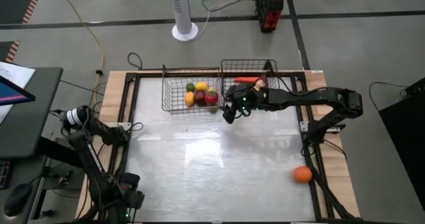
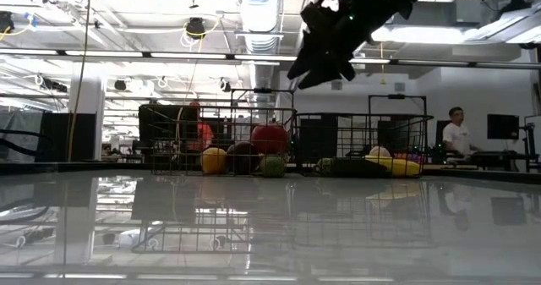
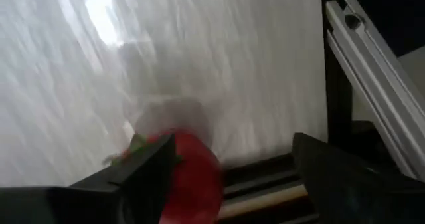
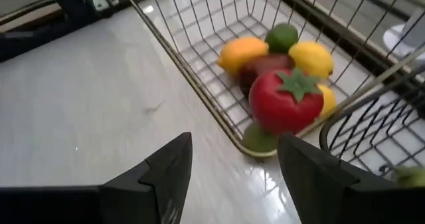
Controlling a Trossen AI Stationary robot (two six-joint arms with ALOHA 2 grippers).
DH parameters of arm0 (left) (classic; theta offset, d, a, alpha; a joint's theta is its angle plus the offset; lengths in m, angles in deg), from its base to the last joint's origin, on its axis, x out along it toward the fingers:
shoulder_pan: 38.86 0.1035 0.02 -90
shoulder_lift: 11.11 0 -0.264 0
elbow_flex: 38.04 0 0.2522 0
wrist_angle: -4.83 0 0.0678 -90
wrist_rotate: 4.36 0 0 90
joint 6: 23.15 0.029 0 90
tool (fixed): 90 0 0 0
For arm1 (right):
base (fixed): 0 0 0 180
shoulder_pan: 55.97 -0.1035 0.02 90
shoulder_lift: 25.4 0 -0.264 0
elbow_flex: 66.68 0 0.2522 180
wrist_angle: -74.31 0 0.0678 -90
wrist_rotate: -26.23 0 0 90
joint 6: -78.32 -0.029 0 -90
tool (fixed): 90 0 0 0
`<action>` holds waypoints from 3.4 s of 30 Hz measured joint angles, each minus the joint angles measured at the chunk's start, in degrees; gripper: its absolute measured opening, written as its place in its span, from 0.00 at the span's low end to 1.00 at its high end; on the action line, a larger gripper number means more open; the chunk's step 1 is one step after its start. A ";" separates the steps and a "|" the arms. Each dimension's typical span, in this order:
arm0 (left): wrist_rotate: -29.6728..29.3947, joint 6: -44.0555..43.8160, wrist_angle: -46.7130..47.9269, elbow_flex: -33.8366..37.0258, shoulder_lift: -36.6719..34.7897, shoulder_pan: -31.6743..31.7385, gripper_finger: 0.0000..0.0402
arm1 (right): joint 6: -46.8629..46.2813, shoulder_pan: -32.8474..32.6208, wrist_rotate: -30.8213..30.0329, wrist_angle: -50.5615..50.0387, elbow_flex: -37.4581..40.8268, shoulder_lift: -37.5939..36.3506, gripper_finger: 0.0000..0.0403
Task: Sort produce into baskets
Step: Put the tomato into the left wire basket, then put the orange into the left wire basket
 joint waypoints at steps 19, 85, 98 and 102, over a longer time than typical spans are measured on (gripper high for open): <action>-3.80 5.82 7.11 1.37 0.01 0.72 0.90 | 3.22 -0.01 -0.86 2.94 0.00 0.04 0.62; -35.28 65.67 -20.19 8.24 -21.31 78.94 0.72 | -20.50 -34.01 -0.03 -63.32 -13.90 -1.73 0.62; -29.65 60.14 -26.41 8.33 -19.73 84.82 0.99 | -36.79 -40.18 12.69 -66.26 -7.24 -1.24 0.84; -27.12 58.83 -29.89 8.33 -20.50 83.22 0.98 | -40.59 -43.04 19.01 -65.58 -6.73 0.64 0.97</action>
